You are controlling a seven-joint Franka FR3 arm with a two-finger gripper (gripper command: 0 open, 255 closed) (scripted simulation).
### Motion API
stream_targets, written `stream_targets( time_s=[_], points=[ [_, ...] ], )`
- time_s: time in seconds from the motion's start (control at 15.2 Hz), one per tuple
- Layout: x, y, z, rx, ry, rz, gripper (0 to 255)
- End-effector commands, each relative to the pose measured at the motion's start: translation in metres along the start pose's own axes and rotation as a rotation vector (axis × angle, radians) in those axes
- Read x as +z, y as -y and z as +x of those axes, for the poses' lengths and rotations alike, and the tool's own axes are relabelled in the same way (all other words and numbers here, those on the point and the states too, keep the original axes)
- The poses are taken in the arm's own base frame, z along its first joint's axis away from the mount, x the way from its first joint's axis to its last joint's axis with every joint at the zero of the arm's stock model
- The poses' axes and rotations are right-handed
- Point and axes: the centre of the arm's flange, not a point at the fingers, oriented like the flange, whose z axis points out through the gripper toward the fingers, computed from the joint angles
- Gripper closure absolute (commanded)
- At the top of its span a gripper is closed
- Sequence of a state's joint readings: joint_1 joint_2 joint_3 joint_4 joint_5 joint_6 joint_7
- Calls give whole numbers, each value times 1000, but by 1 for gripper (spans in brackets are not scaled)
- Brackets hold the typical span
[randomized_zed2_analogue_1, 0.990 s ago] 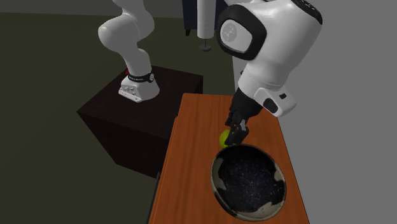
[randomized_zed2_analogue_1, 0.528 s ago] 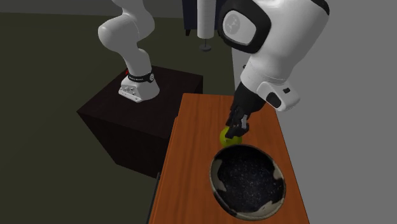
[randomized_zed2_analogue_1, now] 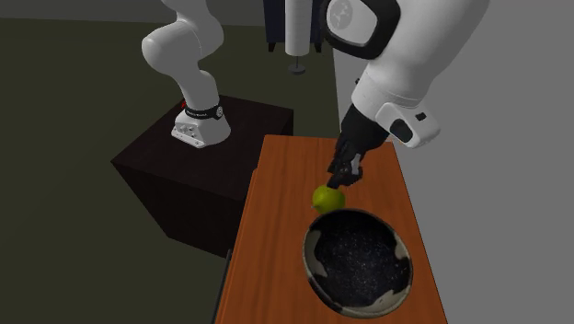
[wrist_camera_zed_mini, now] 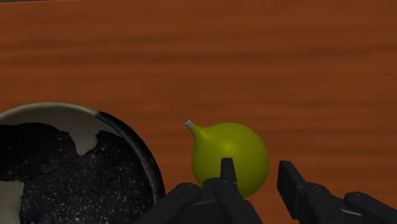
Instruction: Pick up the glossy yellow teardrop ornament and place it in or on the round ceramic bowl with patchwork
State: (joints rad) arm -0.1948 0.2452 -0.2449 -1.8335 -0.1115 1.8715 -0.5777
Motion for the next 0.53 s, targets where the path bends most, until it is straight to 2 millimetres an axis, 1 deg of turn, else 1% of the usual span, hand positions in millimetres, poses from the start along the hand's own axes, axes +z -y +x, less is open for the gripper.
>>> stream_targets(
  time_s=[0.0,0.07,0.13,0.46],
  points=[
    [11,-20,-13,85,-122,85,0],
    [24,-38,-27,171,-243,170,0],
    [30,-44,-32,201,-287,200,0],
    [55,-40,-24,201,-287,200,0]
  ],
)
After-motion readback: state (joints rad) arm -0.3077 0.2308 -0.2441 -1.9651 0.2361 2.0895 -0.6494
